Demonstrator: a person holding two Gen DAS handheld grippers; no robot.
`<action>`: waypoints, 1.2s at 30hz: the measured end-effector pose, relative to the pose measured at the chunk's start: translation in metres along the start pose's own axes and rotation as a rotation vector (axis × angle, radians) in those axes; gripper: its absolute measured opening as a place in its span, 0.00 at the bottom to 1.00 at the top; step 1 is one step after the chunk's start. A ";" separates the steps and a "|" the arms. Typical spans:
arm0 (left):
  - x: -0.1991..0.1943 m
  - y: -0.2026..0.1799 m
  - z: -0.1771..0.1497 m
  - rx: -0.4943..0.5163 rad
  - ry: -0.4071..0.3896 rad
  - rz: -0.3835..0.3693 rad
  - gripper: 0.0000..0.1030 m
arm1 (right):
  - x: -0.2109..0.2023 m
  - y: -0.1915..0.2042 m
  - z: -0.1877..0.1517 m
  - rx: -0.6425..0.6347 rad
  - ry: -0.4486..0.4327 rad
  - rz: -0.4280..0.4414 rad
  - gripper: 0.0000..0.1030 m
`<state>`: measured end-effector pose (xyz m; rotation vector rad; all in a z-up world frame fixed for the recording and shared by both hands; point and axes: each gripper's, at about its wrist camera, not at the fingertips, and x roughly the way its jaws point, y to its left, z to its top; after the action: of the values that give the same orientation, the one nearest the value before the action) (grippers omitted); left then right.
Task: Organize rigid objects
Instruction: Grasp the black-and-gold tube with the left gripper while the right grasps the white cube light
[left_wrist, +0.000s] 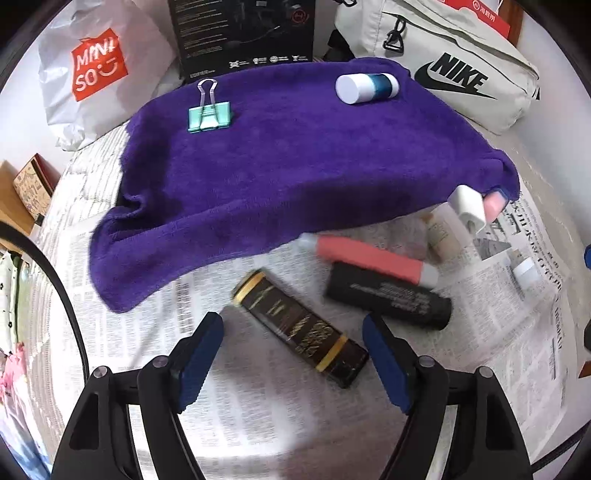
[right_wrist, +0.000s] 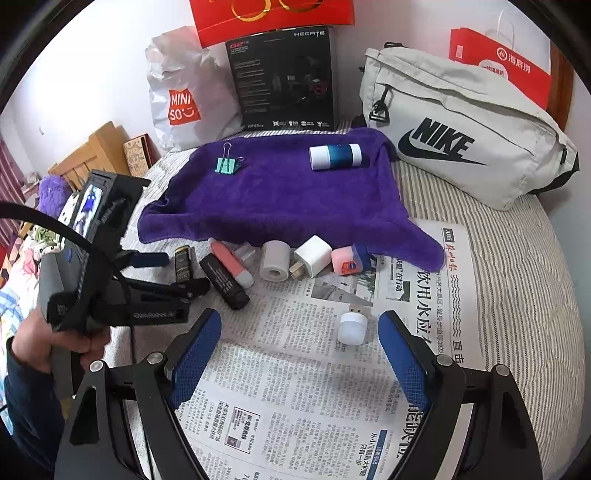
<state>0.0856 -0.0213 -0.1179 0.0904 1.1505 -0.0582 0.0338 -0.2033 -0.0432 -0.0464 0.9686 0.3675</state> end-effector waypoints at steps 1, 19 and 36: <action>-0.002 0.006 -0.003 -0.007 0.001 0.007 0.76 | 0.000 -0.001 -0.001 -0.001 0.001 -0.003 0.84; -0.006 0.031 -0.003 0.007 -0.106 -0.049 0.23 | 0.020 -0.023 -0.010 0.040 0.059 -0.029 0.84; -0.011 0.033 -0.011 0.004 -0.127 -0.065 0.22 | 0.063 -0.045 -0.021 0.087 0.070 -0.046 0.70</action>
<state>0.0748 0.0130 -0.1112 0.0517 1.0262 -0.1224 0.0634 -0.2314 -0.1118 -0.0020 1.0506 0.2825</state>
